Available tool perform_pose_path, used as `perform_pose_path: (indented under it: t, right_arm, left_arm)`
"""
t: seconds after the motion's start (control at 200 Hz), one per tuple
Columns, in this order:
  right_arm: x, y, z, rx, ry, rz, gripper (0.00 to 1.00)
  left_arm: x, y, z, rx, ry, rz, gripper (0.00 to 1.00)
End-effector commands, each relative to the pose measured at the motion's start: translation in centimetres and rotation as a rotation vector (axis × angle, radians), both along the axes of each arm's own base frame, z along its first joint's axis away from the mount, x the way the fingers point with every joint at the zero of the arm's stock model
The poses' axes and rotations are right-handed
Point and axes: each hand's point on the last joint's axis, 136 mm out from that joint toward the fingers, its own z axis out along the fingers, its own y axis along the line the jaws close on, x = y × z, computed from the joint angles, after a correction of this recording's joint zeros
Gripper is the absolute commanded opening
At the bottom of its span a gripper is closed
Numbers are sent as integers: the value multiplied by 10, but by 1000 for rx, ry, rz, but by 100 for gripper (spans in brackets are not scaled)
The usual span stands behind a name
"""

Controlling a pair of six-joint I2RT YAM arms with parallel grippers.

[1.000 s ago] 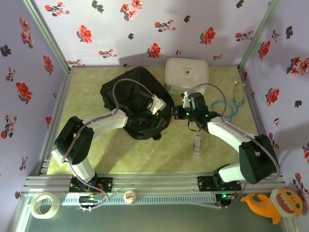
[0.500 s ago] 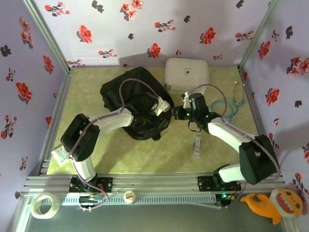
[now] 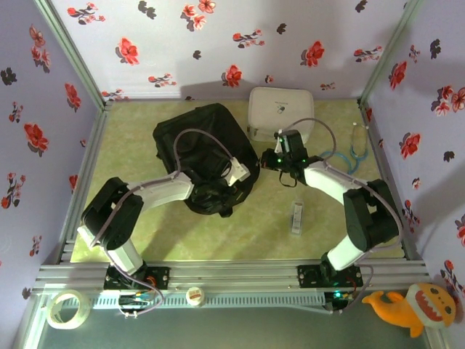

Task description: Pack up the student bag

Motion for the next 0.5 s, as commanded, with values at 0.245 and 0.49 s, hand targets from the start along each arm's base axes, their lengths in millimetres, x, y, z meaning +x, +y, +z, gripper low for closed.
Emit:
perform_pose_path:
  t: [0.245, 0.49]
  right_arm:
    - [60, -2, 41, -80, -184, -68, 0]
    - [26, 41, 61, 64, -233, 211, 0]
  left_arm:
    - [-69, 36, -25, 67, 189, -125, 3]
    - [-75, 32, 11, -15, 131, -211, 14]
